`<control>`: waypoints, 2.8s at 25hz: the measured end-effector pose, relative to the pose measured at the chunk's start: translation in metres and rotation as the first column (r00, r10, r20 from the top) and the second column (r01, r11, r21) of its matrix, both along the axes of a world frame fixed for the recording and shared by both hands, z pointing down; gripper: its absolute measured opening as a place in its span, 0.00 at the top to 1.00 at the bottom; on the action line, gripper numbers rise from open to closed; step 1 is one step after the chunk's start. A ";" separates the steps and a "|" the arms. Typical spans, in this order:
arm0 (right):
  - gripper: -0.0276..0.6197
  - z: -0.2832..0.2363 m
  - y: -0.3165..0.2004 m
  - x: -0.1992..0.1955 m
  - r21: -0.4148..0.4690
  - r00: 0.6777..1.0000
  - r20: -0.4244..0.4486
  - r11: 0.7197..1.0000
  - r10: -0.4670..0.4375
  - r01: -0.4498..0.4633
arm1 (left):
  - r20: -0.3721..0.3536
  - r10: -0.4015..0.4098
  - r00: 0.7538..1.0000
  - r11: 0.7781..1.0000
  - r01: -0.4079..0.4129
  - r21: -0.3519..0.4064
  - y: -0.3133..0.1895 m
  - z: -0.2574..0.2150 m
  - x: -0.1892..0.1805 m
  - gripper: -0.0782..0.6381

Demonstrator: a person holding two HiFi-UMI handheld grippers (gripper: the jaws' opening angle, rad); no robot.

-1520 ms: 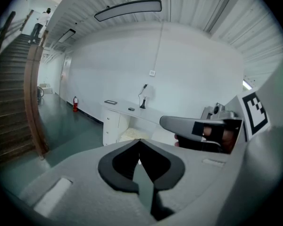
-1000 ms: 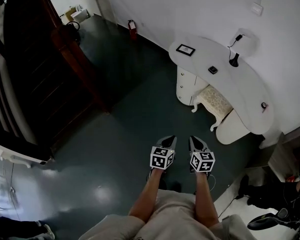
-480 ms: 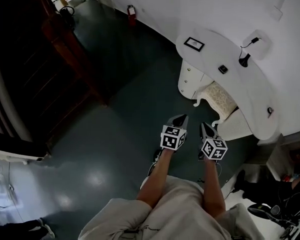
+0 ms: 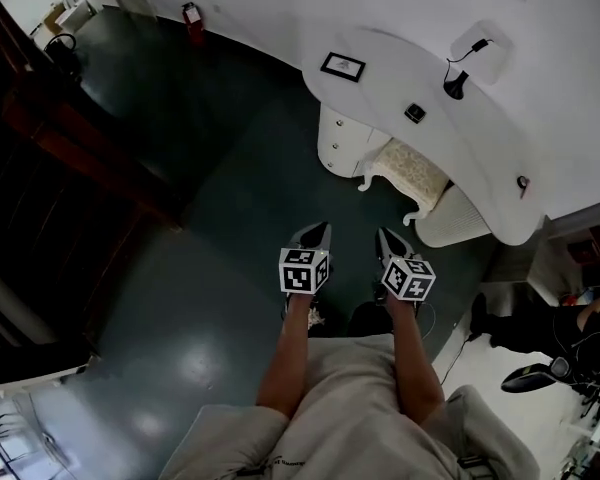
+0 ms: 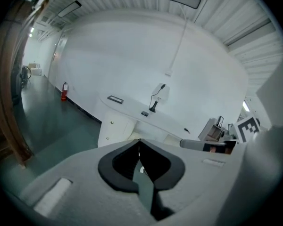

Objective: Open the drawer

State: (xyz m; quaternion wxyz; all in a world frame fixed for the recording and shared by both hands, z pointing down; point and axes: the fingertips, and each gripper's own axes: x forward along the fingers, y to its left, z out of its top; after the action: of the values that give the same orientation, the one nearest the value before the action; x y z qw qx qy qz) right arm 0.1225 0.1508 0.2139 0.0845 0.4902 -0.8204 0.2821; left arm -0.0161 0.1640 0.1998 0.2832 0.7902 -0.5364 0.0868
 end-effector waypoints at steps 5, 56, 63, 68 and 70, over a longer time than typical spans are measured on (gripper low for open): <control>0.93 0.004 -0.024 -0.007 0.004 0.999 -0.027 1.000 0.026 -0.026 | -0.019 0.015 1.000 1.000 -0.015 -0.002 -0.029 0.011 -0.010 0.88; 0.93 0.294 -0.355 -0.116 -0.007 0.889 -0.300 0.932 -0.347 0.362 | 0.166 0.134 0.977 0.991 -0.136 0.000 -0.385 0.294 -0.025 0.88; 0.93 0.353 -0.395 -0.142 0.050 0.946 -0.138 0.951 -0.295 0.304 | 0.318 0.159 0.935 0.977 -0.196 0.086 -0.401 0.394 -0.046 0.88; 0.93 0.373 -0.422 -0.138 0.159 0.963 -0.151 0.956 -0.222 0.245 | 0.283 0.183 0.941 0.962 -0.231 0.147 -0.415 0.449 -0.044 0.88; 0.93 0.378 -0.424 -0.137 0.229 0.962 -0.183 0.943 -0.202 0.241 | 0.281 0.180 0.943 0.958 -0.233 0.169 -0.423 0.469 -0.040 0.88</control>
State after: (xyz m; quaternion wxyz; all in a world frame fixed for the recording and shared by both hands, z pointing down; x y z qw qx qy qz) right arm -0.0146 -0.2728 0.5918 0.1178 0.4221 -0.8900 0.1257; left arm -0.0565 -0.2590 0.6684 0.1183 0.8481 -0.4891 0.1658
